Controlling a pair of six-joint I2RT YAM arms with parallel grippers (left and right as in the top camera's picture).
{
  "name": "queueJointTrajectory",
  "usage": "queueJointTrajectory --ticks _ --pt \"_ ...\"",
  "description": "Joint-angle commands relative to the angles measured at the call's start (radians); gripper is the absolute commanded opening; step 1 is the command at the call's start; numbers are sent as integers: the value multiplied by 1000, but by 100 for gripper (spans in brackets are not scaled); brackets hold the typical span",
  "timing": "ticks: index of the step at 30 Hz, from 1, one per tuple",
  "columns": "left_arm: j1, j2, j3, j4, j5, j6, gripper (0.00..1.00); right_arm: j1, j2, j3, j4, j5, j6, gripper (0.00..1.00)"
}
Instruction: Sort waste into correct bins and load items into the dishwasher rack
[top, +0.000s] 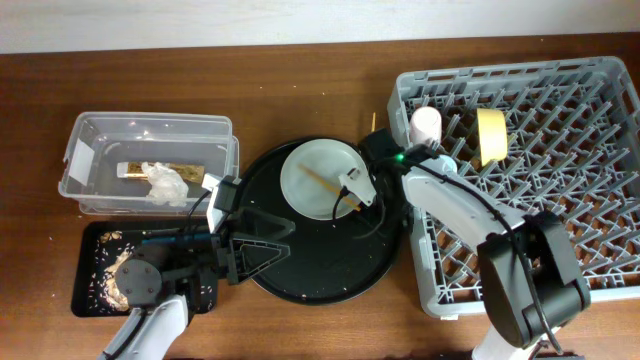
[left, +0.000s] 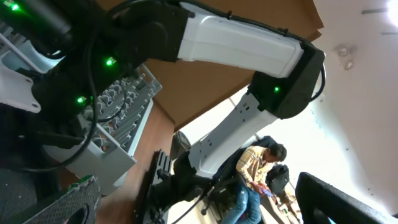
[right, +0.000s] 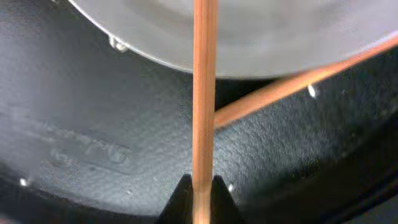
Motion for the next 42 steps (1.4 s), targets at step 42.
queueJointTrajectory --ticks 42 --pt "6 -5 7 18 4 19 99 -275 -235 51 -225 -553 472 37"
